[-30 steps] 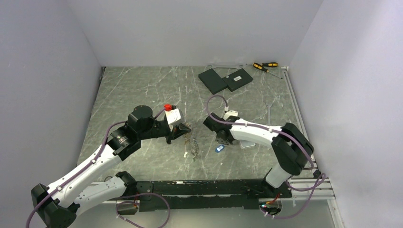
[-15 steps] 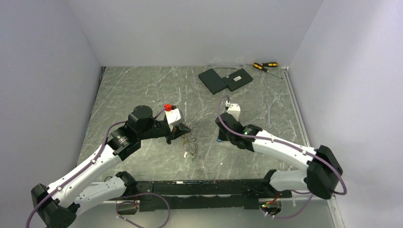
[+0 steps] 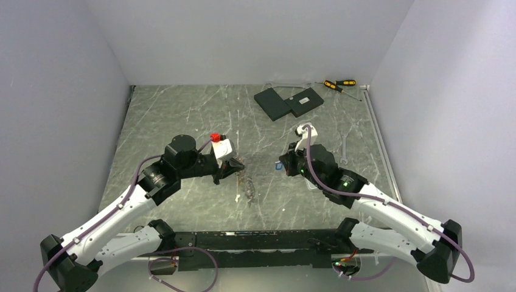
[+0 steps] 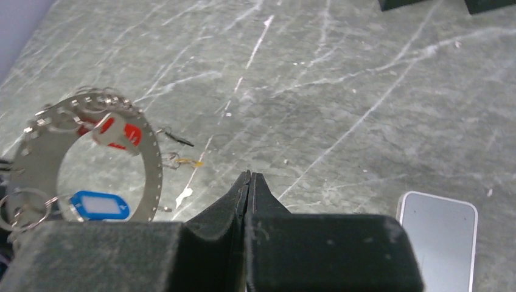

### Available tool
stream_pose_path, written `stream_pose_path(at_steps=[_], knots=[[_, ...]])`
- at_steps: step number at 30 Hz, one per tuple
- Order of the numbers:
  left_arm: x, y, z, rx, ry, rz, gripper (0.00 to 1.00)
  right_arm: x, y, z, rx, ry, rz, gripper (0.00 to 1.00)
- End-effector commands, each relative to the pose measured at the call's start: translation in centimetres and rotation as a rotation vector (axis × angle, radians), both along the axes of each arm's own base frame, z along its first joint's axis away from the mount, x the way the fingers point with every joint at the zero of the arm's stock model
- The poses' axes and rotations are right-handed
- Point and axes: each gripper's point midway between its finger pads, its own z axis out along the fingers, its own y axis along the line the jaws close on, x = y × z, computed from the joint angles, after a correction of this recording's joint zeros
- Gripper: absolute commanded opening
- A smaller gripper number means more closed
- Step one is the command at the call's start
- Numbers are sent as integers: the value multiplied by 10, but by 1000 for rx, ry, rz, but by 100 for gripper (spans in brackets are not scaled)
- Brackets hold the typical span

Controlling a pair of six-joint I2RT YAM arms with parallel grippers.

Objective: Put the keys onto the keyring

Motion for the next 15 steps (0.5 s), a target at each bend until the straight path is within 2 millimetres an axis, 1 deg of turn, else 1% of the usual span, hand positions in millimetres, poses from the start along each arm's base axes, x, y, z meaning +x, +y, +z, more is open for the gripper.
stream_pose_path(at_steps=[1,5,9,14,15], knots=[[2,-5,17,-41,-68,-24,0,-12,17,36,39,-116,170,0],[1,-7,16,-45,-61,-33,0,-22,28,57,67,-175,271,0],[-2,-9,17,-56,-49,-51,0,-27,35,77,82,-232,344,0],[-6,-13,19,-72,-25,-77,0,-38,49,92,83,-275,466,0],[-7,-14,19,-75,-20,-82,0,-40,52,92,81,-279,490,0]])
